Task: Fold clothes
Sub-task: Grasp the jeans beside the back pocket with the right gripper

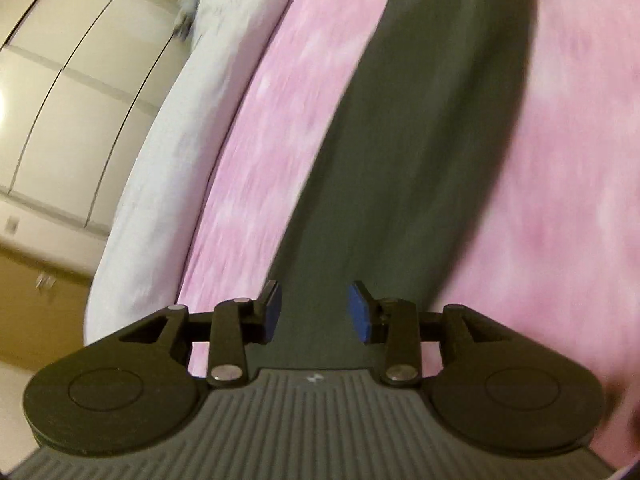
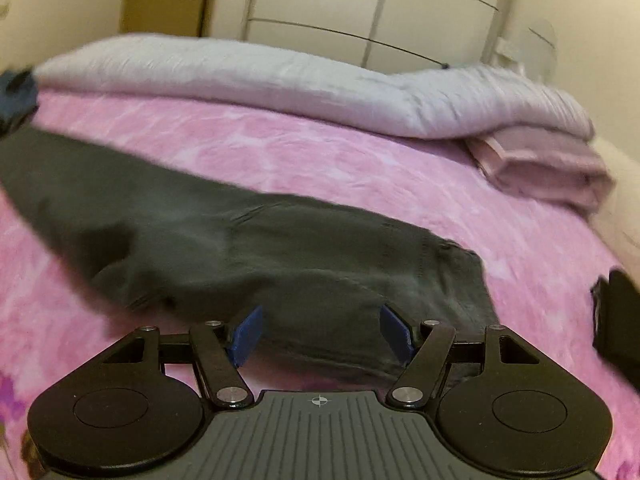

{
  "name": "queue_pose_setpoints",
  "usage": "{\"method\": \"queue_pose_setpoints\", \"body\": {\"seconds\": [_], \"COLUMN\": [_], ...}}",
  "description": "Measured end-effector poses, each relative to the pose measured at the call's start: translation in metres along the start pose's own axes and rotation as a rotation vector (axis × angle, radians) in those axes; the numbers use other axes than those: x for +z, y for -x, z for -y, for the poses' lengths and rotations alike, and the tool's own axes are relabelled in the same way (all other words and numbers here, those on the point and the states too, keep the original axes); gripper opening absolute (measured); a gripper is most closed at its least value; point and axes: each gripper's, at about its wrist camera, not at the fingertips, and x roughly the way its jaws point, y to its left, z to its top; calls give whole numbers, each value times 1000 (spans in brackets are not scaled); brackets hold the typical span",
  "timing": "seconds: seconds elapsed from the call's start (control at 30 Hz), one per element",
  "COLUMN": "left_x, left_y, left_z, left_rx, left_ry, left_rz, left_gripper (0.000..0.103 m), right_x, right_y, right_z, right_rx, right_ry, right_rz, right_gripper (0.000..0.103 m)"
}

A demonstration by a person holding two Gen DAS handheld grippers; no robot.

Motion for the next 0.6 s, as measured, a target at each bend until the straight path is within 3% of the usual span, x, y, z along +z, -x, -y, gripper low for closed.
{"method": "queue_pose_setpoints", "body": {"seconds": [0.17,0.33,0.43,0.53,0.6], "left_x": [94,152,162,157,151], "left_y": [-50,-127,-163,-168,-167], "left_z": [-19,-34,-34,-26,-24], "left_rx": [-153,-331,-428,-469,-488], "left_ry": [104,227,270,299,316], "left_rz": [115,70,36,24,26], "left_gripper": [37,37,36,35,27], "right_x": [43,84,92,91,89], "right_y": [-28,-100,-137,-167,-179], "right_z": [37,66,79,85,88], "right_rx": [114,182,237,276,316], "right_ry": [103,198,225,286,303], "right_rz": [13,-71,-110,-145,-167], "right_gripper": [68,67,67,67,66]}}
